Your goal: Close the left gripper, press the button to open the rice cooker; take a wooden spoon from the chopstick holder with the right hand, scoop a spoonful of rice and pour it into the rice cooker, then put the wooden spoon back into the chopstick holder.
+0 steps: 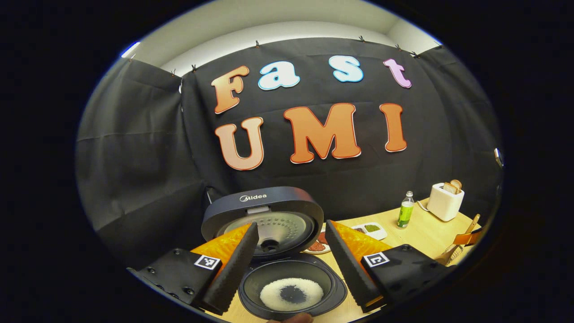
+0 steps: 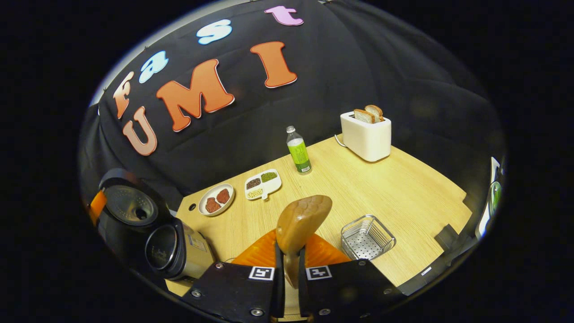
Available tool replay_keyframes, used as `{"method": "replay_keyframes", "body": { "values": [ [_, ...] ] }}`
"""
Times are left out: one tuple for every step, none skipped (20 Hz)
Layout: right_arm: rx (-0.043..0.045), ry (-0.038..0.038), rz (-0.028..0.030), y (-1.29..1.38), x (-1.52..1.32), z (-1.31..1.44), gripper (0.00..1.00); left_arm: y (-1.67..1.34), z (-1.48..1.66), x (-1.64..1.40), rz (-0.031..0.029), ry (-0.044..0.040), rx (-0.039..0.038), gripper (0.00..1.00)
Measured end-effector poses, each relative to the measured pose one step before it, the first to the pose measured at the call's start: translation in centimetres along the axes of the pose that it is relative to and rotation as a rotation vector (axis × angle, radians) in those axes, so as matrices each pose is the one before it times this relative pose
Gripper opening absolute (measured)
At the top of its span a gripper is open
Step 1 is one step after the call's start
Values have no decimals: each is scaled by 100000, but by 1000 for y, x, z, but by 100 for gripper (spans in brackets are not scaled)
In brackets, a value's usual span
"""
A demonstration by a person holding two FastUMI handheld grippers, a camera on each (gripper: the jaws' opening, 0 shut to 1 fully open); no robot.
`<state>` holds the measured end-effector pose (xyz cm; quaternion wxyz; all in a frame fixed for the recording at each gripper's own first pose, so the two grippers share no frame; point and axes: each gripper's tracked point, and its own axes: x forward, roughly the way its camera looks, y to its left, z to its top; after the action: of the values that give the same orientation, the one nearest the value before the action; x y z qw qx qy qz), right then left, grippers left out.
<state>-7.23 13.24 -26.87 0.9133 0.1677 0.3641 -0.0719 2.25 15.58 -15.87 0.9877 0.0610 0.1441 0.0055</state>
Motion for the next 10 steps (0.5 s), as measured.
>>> {"method": "replay_keyframes", "body": {
  "values": [
    [-3413,458,-1897,-88,-58,-754,11,350,-307,247,-444,663,974,93],
    [-2940,-1074,-1897,41,282,-329,12,169,-122,106,-468,90,201,96],
    [-2692,-1186,-2072,-94,247,-4,12,18,7,186,-628,-130,-187,100],
    [-2574,-1088,-2187,-136,343,-175,12,17,-125,151,-466,-54,-194,100],
    [-1766,-1371,-2261,-216,131,-113,7,-128,-146,106,-487,163,-133,93],
    [-1942,-1260,-2171,-276,195,-11,12,-8,-102,13,-393,387,-63,93],
    [-1045,-1229,-1120,69,130,-180,12,-107,-74,40,-792,188,-115,93],
    [-1675,-1311,-1493,118,121,-103,12,-7,60,5,-396,-69,-79,100],
    [-2683,-994,-962,31,182,-320,12,-46,17,95,-468,-43,191,100],
    [-2996,-1714,-1413,128,76,-219,12,71,90,106,-119,-261,346,100]
  ]
}}
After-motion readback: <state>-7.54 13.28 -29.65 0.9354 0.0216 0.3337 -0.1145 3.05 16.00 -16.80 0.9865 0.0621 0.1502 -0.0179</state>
